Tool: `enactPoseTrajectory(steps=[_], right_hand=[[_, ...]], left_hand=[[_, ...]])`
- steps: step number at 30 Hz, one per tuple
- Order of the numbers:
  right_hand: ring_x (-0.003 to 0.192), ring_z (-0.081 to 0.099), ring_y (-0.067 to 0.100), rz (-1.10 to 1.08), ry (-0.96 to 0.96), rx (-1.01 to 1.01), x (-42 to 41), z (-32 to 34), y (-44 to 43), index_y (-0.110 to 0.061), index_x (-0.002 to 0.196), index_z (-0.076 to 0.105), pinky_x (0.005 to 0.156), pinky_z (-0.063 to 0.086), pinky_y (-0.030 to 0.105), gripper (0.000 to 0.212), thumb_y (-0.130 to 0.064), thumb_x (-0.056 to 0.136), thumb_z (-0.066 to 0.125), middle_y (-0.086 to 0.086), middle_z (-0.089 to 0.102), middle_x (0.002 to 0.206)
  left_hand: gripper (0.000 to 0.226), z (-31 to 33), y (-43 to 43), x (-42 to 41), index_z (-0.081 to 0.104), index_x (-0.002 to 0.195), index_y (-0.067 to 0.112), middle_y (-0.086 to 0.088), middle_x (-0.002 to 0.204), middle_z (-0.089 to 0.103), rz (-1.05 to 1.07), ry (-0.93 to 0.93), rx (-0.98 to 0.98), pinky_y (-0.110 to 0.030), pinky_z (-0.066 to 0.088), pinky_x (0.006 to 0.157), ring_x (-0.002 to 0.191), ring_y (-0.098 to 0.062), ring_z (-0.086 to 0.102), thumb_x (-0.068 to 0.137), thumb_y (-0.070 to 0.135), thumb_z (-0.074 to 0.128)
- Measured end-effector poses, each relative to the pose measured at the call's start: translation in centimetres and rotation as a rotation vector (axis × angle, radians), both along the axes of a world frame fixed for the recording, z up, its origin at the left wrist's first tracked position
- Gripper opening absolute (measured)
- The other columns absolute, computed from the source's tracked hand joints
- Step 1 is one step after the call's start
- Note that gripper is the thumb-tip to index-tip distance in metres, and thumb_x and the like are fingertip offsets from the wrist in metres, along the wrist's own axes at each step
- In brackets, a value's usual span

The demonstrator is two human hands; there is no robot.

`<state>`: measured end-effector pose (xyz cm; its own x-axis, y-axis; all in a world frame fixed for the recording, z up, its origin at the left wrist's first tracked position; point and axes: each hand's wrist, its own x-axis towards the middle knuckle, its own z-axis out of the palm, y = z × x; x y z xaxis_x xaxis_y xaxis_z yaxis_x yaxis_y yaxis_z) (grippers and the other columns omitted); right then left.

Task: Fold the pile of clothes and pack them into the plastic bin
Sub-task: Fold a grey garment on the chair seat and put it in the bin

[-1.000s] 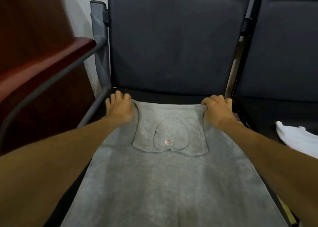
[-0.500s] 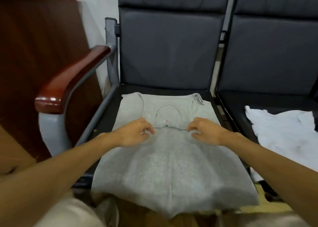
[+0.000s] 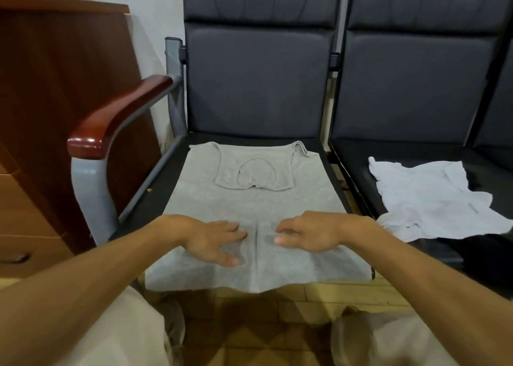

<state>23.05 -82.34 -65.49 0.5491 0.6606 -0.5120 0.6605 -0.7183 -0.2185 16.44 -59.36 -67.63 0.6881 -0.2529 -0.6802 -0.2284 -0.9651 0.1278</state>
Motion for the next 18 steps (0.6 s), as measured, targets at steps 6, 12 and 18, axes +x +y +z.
enactPoseTrajectory(steps=[6,12,18], right_hand=[[0.149,-0.012,0.019,0.082,0.003,-0.219,0.9,-1.8,-0.4,-0.027,0.153,-0.015,0.119,0.002,0.047,0.098,-0.069,0.087,0.044,-0.001,-0.018,0.161],[0.148,0.014,0.022,0.076,-0.047,-0.019,3.1,-2.8,0.0,-0.019,0.155,0.009,0.120,0.013,0.038,0.068,-0.043,0.100,0.042,0.004,0.012,0.162],[0.110,0.046,0.022,0.043,-0.176,0.029,3.2,-1.9,-0.4,-0.015,0.120,0.045,0.094,0.042,0.036,0.040,-0.041,0.092,0.059,0.005,0.043,0.120]], left_hand=[[0.077,-1.8,-0.1,2.1,-0.015,0.151,0.031,0.001,0.159,-0.020,0.109,-0.160,-0.017,-0.042,0.000,0.121,0.148,-0.020,-0.011,0.097,0.058,0.032],[0.075,-1.4,0.3,4.2,0.016,0.149,0.018,-0.003,0.148,0.018,0.158,-0.319,-0.107,-0.035,0.025,0.114,0.137,-0.023,0.022,0.092,0.047,0.056],[0.053,0.1,-2.1,2.7,0.040,0.107,0.019,0.005,0.104,0.040,0.119,-0.150,-0.216,-0.028,0.043,0.079,0.092,-0.013,0.043,0.079,0.049,0.073]])
